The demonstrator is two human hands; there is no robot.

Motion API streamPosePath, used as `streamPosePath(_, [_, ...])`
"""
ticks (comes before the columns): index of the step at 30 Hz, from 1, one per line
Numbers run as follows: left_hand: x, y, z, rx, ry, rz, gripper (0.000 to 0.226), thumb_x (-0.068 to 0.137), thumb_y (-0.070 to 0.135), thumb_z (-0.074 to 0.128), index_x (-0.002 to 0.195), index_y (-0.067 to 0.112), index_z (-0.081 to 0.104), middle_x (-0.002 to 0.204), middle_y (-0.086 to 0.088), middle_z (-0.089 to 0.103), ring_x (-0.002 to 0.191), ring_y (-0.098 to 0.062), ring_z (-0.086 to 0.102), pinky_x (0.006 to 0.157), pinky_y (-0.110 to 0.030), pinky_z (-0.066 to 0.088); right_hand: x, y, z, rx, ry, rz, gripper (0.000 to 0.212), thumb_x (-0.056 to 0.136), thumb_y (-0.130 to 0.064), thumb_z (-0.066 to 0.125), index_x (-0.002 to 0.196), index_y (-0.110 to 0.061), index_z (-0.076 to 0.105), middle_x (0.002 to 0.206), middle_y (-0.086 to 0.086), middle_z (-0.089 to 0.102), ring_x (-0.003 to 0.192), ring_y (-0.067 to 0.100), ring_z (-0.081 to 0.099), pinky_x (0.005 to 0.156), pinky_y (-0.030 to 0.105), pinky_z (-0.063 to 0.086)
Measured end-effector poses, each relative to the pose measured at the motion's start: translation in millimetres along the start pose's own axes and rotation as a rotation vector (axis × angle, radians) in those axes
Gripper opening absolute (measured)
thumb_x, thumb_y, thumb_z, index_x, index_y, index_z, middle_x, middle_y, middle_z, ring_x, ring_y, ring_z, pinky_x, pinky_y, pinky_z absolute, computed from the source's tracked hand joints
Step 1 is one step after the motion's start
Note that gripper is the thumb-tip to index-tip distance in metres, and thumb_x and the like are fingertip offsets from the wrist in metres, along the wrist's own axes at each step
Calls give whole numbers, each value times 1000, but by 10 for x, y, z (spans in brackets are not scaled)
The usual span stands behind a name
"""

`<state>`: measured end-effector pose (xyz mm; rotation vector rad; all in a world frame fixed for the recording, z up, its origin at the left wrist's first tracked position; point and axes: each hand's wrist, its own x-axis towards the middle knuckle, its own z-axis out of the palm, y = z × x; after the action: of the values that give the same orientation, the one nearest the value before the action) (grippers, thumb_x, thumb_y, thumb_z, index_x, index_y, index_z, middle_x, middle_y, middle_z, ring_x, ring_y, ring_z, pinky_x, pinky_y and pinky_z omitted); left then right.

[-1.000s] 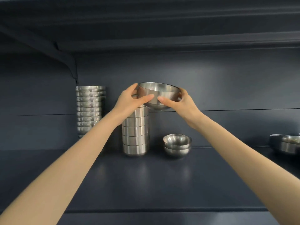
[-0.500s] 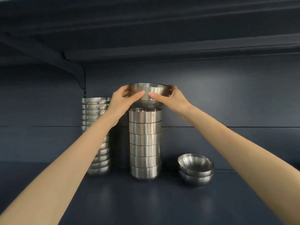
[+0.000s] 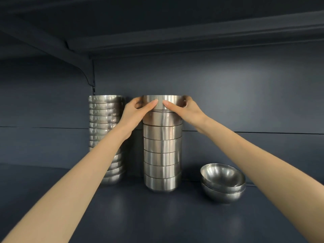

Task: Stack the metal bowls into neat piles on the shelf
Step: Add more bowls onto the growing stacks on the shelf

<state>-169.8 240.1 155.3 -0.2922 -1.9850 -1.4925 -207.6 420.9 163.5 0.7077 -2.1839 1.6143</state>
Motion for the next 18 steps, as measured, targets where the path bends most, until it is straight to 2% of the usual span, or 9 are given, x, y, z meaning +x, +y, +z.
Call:
streamPosePath(3, [-27, -39, 19, -5, 0, 0, 64, 82, 44, 70, 138, 20, 49, 135, 5, 55, 122, -8, 51, 103, -26, 41, -4, 76, 45, -10, -1, 0, 91, 78, -57, 70, 146, -14, 28, 143, -3, 45, 131, 16, 44, 108, 31, 38])
streamPosePath(6, [-60, -38, 56, -4, 7, 10, 65, 86, 42, 66, 143, 20, 43, 140, 7, 49, 124, -5, 46, 100, -20, 35, -22, 109, 64, 13, -1, -14, 92, 78, -57, 70, 147, -15, 27, 144, -3, 45, 131, 15, 44, 110, 33, 38])
streamPosePath(9, [-110, -28, 81, -4, -2, 25, 62, 89, 40, 63, 144, 21, 40, 140, 10, 47, 121, -3, 44, 96, -17, 34, -49, 144, 44, 18, -21, -32, 86, 81, -53, 70, 147, -15, 29, 142, -5, 47, 128, 13, 46, 106, 28, 40])
streamPosePath(11, [-136, -35, 88, -11, -3, 33, 61, 91, 37, 61, 145, 22, 38, 133, 17, 47, 119, 2, 42, 95, -15, 32, -57, 174, 29, 23, -44, -39, 88, 80, -51, 71, 147, -14, 28, 142, -4, 47, 127, 13, 47, 103, 25, 40])
streamPosePath(14, [-165, -44, 88, 2, -34, 33, 61, 94, 32, 58, 148, 21, 32, 109, 32, 43, 95, 24, 40, 92, -9, 30, -53, 211, 29, 19, -62, -39, 99, 76, -53, 73, 151, -12, 22, 147, -2, 42, 134, 16, 41, 110, 32, 37])
streamPosePath(16, [-158, -62, 81, 29, -50, 42, 59, 95, 28, 58, 148, 20, 32, 100, 35, 42, 76, 35, 40, 78, 4, 32, -42, 224, 30, 20, -52, -47, 96, 76, -51, 74, 149, -12, 25, 143, -2, 45, 132, 17, 44, 110, 33, 38])
streamPosePath(18, [-147, -70, 75, 50, -54, 50, 58, 95, 25, 58, 147, 18, 33, 98, 33, 42, 69, 38, 40, 65, 8, 32, -29, 235, 26, 13, -40, -49, 95, 76, -52, 74, 149, -12, 26, 143, -2, 46, 130, 16, 45, 110, 33, 39])
